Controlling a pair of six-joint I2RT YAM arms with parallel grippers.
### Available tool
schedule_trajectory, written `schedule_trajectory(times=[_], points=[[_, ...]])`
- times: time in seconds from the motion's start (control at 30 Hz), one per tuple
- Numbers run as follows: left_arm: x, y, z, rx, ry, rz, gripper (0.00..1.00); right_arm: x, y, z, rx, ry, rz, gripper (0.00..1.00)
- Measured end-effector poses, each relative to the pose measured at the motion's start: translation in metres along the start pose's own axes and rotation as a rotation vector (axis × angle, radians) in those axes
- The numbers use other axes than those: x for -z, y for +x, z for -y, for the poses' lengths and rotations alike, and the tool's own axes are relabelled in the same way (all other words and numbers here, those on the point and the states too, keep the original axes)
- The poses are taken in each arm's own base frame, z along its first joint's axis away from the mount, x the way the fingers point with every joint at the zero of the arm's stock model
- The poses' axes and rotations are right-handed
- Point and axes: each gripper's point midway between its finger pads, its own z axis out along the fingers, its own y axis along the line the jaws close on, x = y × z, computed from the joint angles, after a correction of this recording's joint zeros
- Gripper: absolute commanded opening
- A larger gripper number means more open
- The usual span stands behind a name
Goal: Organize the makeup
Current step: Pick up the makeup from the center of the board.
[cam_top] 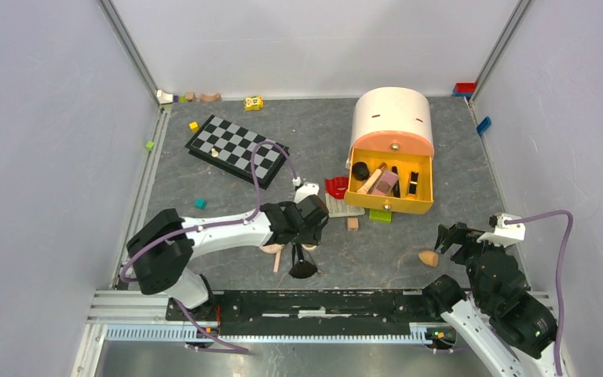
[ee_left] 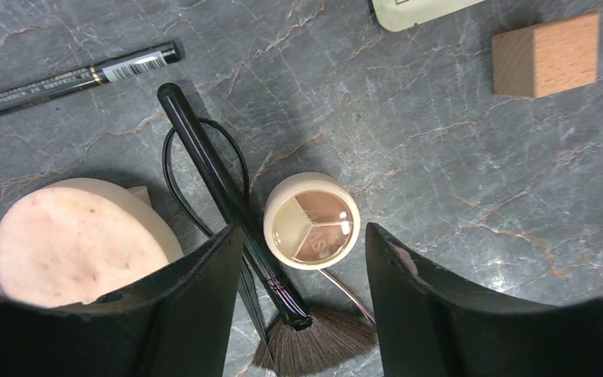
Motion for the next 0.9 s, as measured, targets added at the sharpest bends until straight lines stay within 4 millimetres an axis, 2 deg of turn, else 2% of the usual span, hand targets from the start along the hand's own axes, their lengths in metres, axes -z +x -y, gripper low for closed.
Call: schedule_trajectory(times=[0.27,0.73,0.9], points=[[-0.012,0.007,0.003,-0.025,-0.013,-0.039,0.77,0.000,0.000,0.000,-0.001,-0.001,0.001,0.92],[-0.018,0.005,0.008,-0.046,-0.010,-0.048,0.74,0.001,0.000,0.000,-0.003,-0.002,0.004,0.92],[-0.027,0.009,0.009,-0.054,-0.025,-0.065,0.74,0.001,0.000,0.000,-0.003,-0.002,0.004,0.92]])
